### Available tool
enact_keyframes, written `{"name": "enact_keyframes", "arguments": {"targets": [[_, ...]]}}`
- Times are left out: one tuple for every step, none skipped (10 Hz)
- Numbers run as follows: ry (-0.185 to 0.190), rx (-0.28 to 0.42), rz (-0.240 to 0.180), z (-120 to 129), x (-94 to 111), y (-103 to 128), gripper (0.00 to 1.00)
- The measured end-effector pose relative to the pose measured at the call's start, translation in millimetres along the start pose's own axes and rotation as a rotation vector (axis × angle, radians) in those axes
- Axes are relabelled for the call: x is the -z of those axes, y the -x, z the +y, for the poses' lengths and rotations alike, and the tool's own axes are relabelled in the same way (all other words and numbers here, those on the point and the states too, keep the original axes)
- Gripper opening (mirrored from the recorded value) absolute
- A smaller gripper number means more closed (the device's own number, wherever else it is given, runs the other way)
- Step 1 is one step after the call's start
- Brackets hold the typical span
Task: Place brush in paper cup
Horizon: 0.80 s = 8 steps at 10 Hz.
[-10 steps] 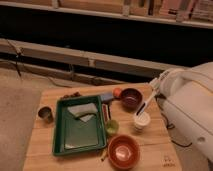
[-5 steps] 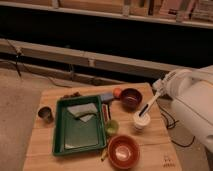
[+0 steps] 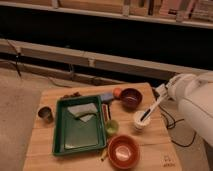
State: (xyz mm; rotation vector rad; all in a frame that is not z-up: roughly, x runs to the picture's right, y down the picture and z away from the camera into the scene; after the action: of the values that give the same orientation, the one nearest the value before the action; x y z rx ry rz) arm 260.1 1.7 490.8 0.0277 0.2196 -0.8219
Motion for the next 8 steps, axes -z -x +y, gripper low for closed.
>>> {"name": "enact_keyframes", "arguments": {"targets": [[0.007,-0.005,-0.003,6.9,-0.9,-1.2,0.00],[0.015,-0.009,-0.003,13.6,0.3,-4.3,0.00],[0.022,-0.011,0.002,17.4,2.0,-7.0,0.00],[0.033,-0.013,0.010,22.0,4.2,-11.5,0.00],[0.041,-0.013,0.016,26.0,5.5,-15.4,0.00],[0.048,-0.011,0.020,30.2,5.8,-20.2,0.00],[0.051,-0.004,0.017,31.5,4.0,-25.1,0.00],[0.055,0.000,0.012,31.9,1.5,-28.1,0.00]]}}
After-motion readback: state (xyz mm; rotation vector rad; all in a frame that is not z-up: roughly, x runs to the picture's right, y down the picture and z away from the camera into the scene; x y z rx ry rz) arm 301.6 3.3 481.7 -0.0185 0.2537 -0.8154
